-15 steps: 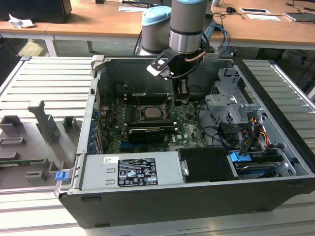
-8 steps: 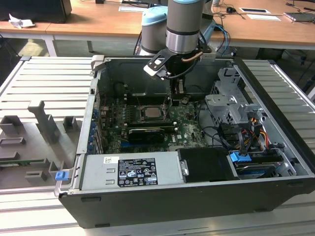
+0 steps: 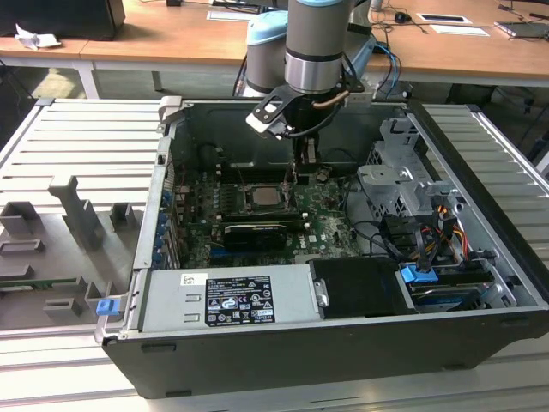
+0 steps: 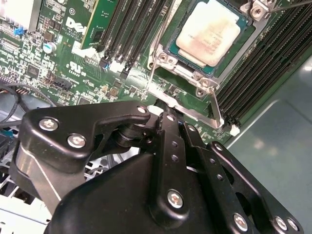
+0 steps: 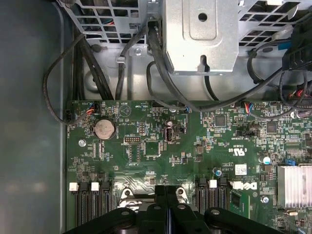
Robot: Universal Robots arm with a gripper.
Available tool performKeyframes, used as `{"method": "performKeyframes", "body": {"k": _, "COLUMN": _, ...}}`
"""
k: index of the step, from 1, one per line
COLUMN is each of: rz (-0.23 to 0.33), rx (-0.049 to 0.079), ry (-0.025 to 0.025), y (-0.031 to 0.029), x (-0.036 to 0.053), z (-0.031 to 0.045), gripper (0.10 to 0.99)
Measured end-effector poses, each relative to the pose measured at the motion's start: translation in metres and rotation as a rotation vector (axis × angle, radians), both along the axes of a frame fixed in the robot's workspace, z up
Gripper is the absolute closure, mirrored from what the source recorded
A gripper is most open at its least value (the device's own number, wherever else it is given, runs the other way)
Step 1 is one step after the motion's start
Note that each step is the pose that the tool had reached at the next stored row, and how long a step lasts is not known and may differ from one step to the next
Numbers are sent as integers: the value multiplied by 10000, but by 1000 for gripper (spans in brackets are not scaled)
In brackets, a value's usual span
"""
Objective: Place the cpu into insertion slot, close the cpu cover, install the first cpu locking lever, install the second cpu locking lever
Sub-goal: 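Close the cpu cover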
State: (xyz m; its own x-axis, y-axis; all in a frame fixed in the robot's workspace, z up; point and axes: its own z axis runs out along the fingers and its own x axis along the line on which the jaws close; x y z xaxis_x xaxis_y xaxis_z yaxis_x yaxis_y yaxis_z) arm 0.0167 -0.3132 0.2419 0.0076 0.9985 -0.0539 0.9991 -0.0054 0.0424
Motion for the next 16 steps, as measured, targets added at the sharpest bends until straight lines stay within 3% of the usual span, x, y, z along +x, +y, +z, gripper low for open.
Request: {"method": "performKeyframes", "body": {"k": 16, "rz": 0, "rx": 1, "ry": 0, "y": 0, "x": -97, "z": -1, "gripper": 976}}
